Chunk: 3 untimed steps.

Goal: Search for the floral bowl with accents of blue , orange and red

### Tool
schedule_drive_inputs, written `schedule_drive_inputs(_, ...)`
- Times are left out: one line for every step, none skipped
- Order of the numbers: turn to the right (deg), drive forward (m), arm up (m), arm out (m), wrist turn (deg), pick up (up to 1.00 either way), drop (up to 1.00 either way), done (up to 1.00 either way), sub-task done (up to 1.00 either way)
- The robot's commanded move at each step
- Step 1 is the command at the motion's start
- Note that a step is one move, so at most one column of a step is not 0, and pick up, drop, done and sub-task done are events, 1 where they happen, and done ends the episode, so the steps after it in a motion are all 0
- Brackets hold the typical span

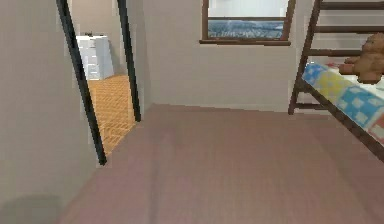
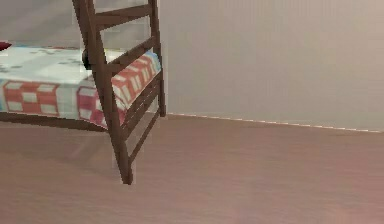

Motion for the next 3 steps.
schedule_drive_inputs(0.0,0.05,0.00,0.00,0.0,0.00,0.00,0.00,0.00)
schedule_drive_inputs(-15.0,0.00,0.00,0.00,0.0,0.00,0.00,0.00,0.00)
schedule_drive_inputs(0.0,1.00,0.00,0.00,0.0,0.00,0.00,0.00,0.00)
